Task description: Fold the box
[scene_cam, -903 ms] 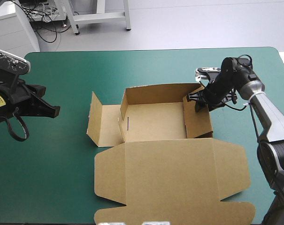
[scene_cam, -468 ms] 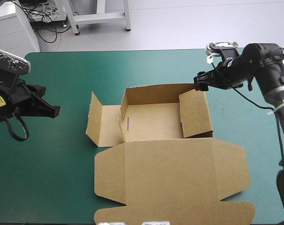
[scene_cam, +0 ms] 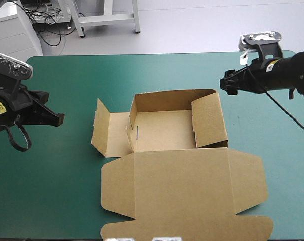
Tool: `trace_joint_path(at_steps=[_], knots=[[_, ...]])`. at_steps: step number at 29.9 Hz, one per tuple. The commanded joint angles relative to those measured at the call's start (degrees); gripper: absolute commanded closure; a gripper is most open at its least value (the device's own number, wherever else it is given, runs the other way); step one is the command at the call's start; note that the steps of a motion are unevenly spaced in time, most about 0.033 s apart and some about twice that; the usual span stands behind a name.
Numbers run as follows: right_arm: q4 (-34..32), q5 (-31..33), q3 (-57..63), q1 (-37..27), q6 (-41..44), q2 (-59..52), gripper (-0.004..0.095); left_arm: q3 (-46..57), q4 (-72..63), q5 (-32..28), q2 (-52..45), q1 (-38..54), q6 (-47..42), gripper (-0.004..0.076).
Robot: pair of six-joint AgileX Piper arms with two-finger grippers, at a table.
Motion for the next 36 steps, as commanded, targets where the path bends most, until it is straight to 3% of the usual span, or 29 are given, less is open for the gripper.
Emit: trace_joint_path(at_steps=[1,11,18,26,36], knots=[[1.8,0.2,-1.4,0.1,-0.3,2.9,0.0116,-1.1,0.1,2.1,-0.6,-0.1,0.5,0.0734],[4.1,0.3,-1.2,0.1,2.1,16.4,0.0116,-1.1,0.6,2.1,-0.6,-0.1,0.6,0.0735],[4.0,0.3,-0.7,0.1,2.1,20.1,0.0116,-1.1,0.6,2.1,-0.6,-0.1,0.6,0.0735],[3.6,0.3,8.1,0.1,2.2,21.2,0.0120,-1.1,1.2,2.0,-0.6,-0.1,0.6,0.0735],[2.3,0.2,8.8,0.1,2.2,21.2,0.0377,-1.1,1.2,2.1,-0.6,-0.1,0.6,0.0735]])
